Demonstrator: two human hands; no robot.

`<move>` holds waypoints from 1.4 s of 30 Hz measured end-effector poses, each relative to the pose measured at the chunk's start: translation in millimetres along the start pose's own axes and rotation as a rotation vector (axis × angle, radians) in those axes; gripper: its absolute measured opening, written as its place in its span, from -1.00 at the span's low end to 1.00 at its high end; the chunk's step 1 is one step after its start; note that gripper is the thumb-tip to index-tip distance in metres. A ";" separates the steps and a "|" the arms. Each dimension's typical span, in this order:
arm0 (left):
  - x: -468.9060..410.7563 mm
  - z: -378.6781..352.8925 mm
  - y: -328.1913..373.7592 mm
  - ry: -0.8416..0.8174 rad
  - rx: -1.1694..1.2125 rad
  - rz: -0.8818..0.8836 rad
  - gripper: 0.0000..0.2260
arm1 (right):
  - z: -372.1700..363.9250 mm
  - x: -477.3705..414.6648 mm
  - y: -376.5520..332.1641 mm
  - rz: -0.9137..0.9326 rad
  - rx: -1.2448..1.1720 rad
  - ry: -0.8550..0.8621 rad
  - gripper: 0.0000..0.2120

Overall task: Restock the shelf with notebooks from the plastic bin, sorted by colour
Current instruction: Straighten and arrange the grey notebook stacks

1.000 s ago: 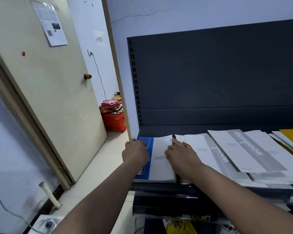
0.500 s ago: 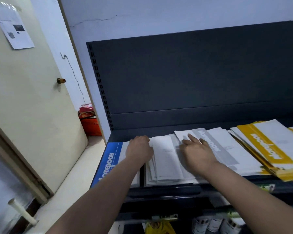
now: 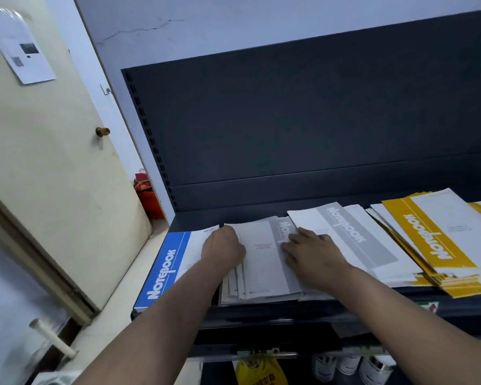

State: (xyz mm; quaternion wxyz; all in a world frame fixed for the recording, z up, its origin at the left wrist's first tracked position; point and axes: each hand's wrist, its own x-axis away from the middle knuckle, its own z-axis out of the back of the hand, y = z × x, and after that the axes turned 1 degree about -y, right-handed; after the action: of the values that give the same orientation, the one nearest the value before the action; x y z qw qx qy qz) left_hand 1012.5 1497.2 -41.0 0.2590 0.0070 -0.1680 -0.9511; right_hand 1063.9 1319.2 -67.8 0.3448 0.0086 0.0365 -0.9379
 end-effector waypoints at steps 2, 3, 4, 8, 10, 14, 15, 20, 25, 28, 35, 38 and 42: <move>-0.2 -1.2 3.8 -0.041 0.005 0.019 -0.93 | -1.5 0.8 0.0 -0.010 -0.002 -0.013 -0.67; -0.2 -1.4 5.8 -0.056 0.014 0.036 -0.93 | -1.2 0.9 0.5 -0.011 -0.003 -0.008 -0.67; -1.2 -2.0 7.1 -0.063 0.030 0.052 -0.91 | -0.3 1.0 0.8 -0.011 -0.005 -0.010 -0.66; -4.4 -4.9 11.6 -0.085 0.112 0.115 -0.88 | 5.4 0.8 4.8 -0.011 -0.064 -0.122 -0.57; -5.7 -5.9 12.6 -0.090 0.143 0.130 -0.78 | 8.1 -0.7 7.2 -0.003 -0.068 -0.146 -0.54; -10.1 -2.7 11.8 -0.087 0.238 0.183 -0.83 | 9.1 -2.3 10.0 0.002 -0.096 -0.151 -0.52; -11.1 -2.3 11.5 -0.083 0.258 0.204 -0.82 | 9.5 -2.6 10.0 0.002 -0.099 -0.158 -0.52; -11.8 -1.3 15.6 -0.055 0.185 0.203 -0.72 | 11.4 -4.6 9.1 -0.002 -0.100 -0.182 -0.51; -17.1 10.5 12.7 -0.098 0.546 0.260 -0.75 | 9.6 -4.6 11.6 -0.005 -0.105 -0.194 -0.50; -16.3 17.4 20.1 -0.149 0.747 0.263 -0.62 | 10.7 -5.6 11.5 -0.009 -0.110 -0.196 -0.52; -7.0 10.3 19.0 -0.179 0.722 0.227 -0.52 | 11.5 -4.1 13.2 -0.005 -0.145 -0.186 -0.48; -4.8 4.7 14.2 -0.111 0.787 0.217 -0.58 | 12.5 -3.7 11.9 -0.003 -0.157 -0.172 -0.47; -2.2 3.0 9.7 -0.060 0.900 0.189 -0.59 | 19.1 -4.9 10.6 -0.004 -0.195 -0.136 -0.45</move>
State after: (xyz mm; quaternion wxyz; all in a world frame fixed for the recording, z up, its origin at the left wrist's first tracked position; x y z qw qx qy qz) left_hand 1018.9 1491.3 -35.2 0.3108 0.0756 -0.5717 -0.7556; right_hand 1074.6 1312.8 -49.3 0.3439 -0.0887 0.1042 -0.9290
